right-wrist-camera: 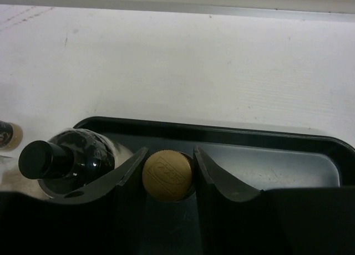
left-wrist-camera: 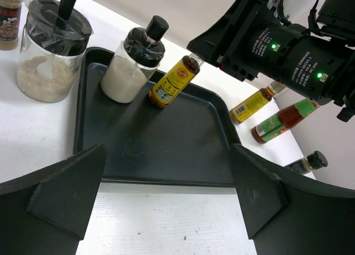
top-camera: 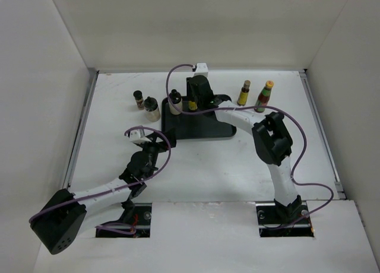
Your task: Organize the condiment bottles
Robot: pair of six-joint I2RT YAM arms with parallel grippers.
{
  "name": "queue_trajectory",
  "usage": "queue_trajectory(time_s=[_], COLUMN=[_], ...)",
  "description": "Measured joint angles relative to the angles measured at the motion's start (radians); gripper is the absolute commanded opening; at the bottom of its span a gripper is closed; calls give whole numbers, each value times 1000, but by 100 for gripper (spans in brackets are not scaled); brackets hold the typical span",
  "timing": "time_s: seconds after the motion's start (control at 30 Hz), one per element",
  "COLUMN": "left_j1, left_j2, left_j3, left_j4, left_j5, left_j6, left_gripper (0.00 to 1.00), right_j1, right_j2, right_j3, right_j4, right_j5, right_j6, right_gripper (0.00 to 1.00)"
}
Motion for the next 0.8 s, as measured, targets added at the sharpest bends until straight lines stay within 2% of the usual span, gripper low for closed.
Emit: queue_trajectory(time_s=[0.2, 0.33, 0.5, 0.6, 0.7, 0.8], left_j1=[1, 5, 5, 5, 5, 5], left_j2=[9, 10, 11, 17, 29, 37], left_j3=[0, 0, 0, 0, 0, 0], left_j4=[-1, -1, -1, 0, -1, 0], left_j5=[0, 1, 1, 3, 11, 18], left_j6=[-1, -1, -2, -2, -2, -2], left_gripper=[94, 94, 94, 95, 95, 95], right_j1=[9, 12, 4, -29, -114, -218], right_j2=[0, -24, -199, -346, -463, -510], right_j3=[0, -14, -141, -225, -288, -326], right_j4=[11, 9, 11, 20, 38, 42], right_j5=[0, -2, -15, -28, -24, 8], right_j6=[6, 7, 26, 38, 49, 48], right_gripper=[73, 85, 91, 91, 91, 92])
